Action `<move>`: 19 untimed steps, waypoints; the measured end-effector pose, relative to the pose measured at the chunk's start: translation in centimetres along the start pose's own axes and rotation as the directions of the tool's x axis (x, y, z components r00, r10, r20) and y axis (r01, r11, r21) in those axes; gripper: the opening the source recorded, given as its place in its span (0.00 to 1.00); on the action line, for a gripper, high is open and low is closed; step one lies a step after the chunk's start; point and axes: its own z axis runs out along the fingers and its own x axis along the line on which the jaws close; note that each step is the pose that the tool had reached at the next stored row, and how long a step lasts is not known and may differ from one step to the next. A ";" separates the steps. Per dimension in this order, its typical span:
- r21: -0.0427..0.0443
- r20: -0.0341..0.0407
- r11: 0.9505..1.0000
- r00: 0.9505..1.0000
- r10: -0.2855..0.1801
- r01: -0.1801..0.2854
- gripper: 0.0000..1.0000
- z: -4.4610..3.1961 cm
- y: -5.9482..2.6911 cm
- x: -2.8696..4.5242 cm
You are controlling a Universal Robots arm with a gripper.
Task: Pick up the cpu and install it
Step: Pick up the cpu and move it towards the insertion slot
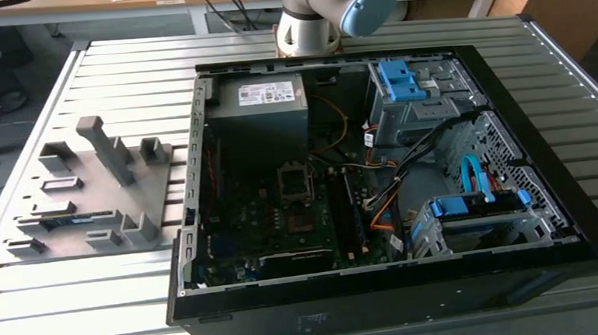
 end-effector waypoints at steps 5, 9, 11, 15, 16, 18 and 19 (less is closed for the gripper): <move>0.000 0.000 1.000 1.000 0.000 0.000 0.47 -0.97 0.03 -0.01; 0.000 0.000 1.000 1.000 0.000 0.000 0.47 -1.71 0.04 -0.01; 0.000 0.000 1.000 1.000 0.000 0.000 0.47 -2.07 0.05 -0.02; 0.000 0.000 1.000 1.000 0.000 0.000 0.47 -2.75 0.07 -0.02; 0.000 0.000 1.000 1.000 0.000 0.000 0.47 -2.93 0.07 -0.02; 0.000 0.000 1.000 1.000 0.000 0.000 0.47 -3.27 0.08 -0.03; 0.000 0.000 1.000 1.000 0.000 0.000 0.47 -3.46 0.08 -0.03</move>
